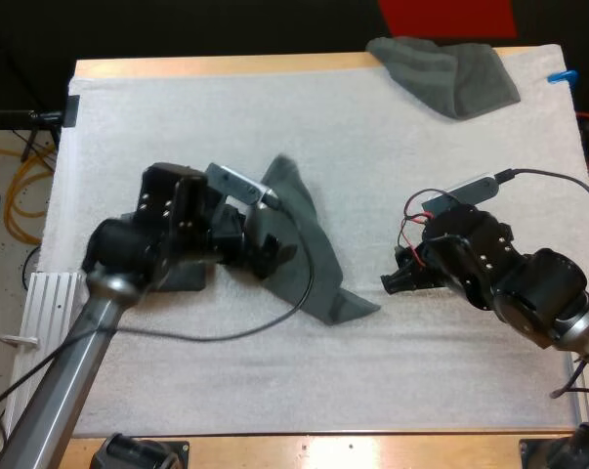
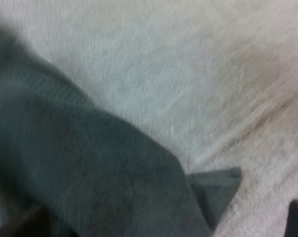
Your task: Pick towel from pile fold and stack
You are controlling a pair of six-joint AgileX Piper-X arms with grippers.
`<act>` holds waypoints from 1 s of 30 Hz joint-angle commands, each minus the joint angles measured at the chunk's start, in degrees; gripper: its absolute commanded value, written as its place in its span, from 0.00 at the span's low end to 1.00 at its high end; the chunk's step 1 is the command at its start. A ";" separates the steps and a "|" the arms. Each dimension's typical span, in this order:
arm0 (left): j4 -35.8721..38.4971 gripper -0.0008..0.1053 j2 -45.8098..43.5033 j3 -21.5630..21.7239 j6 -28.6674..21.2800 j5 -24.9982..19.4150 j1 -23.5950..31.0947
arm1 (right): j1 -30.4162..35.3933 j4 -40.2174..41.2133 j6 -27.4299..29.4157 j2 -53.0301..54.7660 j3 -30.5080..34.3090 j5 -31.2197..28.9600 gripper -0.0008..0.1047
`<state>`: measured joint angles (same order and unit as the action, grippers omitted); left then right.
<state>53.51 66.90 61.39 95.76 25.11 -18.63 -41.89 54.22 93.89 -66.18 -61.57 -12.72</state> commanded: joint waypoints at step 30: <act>18.53 0.87 -20.72 -7.21 1.83 -1.28 -0.01 | 0.10 -24.52 1.49 -22.74 15.92 21.51 0.48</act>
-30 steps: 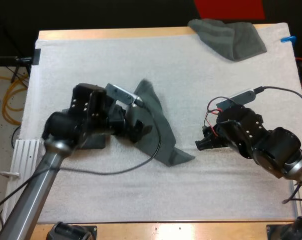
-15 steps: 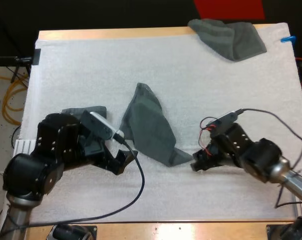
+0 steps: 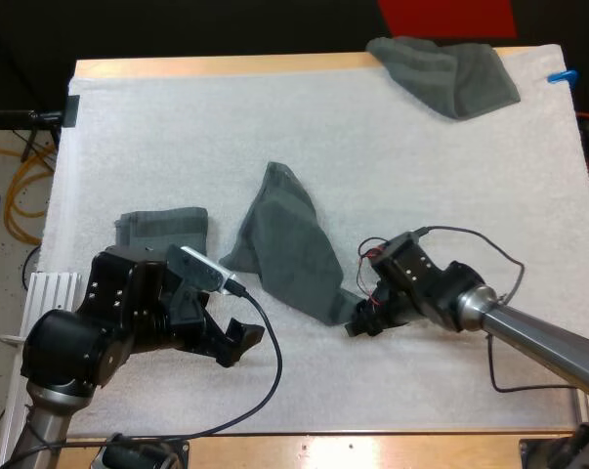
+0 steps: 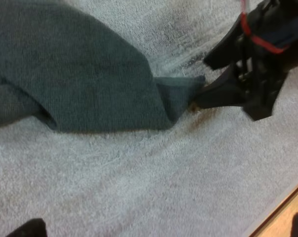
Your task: Pick towel from pile fold and stack
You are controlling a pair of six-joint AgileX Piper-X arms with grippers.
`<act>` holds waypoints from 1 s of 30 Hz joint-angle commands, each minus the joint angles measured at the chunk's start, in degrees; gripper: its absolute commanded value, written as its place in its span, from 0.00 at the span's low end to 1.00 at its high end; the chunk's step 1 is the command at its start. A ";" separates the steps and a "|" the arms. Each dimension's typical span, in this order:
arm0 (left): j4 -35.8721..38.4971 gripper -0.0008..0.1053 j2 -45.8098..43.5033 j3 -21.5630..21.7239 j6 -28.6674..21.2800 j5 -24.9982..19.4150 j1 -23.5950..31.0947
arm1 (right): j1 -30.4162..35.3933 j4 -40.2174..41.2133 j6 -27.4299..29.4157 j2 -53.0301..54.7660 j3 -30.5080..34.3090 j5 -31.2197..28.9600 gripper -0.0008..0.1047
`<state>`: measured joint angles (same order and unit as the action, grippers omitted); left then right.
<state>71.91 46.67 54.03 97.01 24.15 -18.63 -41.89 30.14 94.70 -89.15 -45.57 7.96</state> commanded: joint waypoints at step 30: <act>-0.18 0.87 -0.49 0.15 0.50 -0.09 -0.01 | 9.50 -4.10 6.80 23.65 -13.97 -24.23 0.01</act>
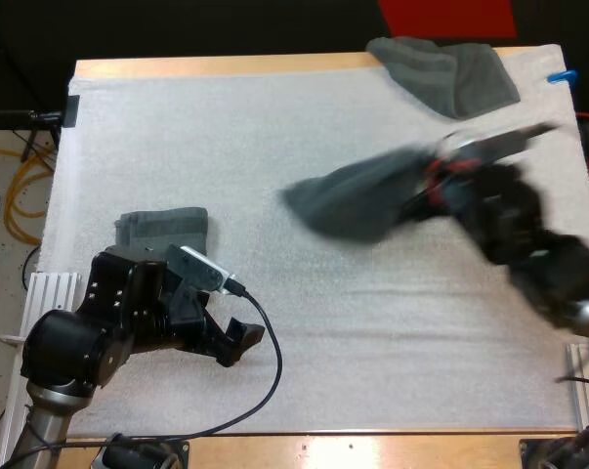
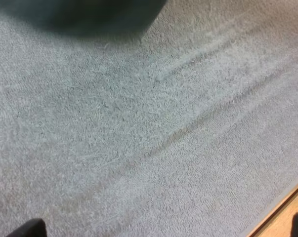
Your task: Pick towel from pile fold and stack
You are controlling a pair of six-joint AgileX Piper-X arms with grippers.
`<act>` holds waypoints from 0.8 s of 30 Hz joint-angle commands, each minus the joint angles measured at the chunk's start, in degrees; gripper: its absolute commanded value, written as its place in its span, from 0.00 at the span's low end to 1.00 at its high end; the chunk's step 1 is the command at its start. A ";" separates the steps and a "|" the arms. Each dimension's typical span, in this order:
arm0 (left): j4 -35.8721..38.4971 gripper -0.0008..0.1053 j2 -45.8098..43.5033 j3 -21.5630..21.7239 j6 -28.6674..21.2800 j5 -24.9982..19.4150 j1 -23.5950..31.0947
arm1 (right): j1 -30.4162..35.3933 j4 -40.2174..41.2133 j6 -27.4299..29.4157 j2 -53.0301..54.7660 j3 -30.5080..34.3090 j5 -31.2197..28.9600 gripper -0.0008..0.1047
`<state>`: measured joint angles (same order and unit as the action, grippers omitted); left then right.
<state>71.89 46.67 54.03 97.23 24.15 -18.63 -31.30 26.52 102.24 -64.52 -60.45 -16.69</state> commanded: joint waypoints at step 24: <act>-2.01 0.87 -0.49 0.15 0.27 -0.33 -0.01 | -31.01 7.22 -13.77 -21.76 -0.33 24.49 0.42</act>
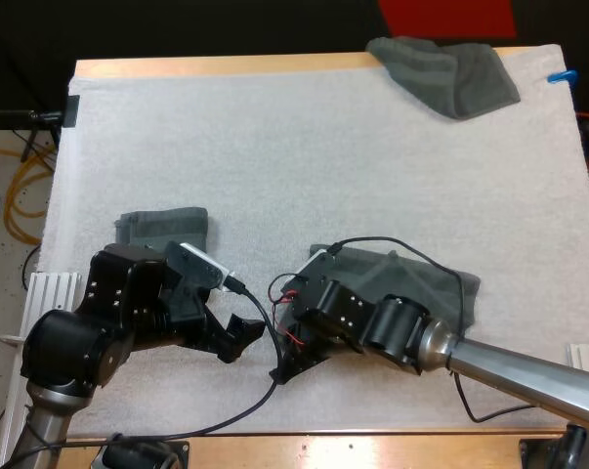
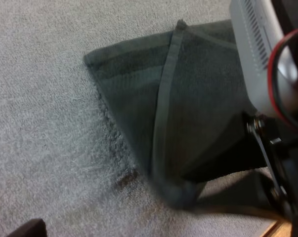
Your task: Pick towel from pile fold and stack
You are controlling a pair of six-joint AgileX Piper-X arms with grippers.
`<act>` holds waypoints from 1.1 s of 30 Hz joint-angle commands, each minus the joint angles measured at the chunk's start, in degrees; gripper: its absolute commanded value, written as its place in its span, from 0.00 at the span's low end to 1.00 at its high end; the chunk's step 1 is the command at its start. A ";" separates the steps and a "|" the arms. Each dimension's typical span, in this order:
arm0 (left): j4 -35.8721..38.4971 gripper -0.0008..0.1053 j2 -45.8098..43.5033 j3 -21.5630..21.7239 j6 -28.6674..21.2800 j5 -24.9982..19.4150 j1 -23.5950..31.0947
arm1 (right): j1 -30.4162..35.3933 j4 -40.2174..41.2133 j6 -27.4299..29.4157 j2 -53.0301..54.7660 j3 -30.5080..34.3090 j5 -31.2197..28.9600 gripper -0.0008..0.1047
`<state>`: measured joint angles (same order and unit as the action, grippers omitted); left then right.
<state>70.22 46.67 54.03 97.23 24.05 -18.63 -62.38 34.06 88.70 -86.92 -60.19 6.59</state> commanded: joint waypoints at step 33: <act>-7.70 0.87 6.15 0.15 -1.58 0.19 -0.01 | 47.41 11.78 5.44 5.53 12.61 -6.41 0.68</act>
<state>62.83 52.98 54.03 95.57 24.19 -18.63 -15.07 46.30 93.47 -81.75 -47.37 0.00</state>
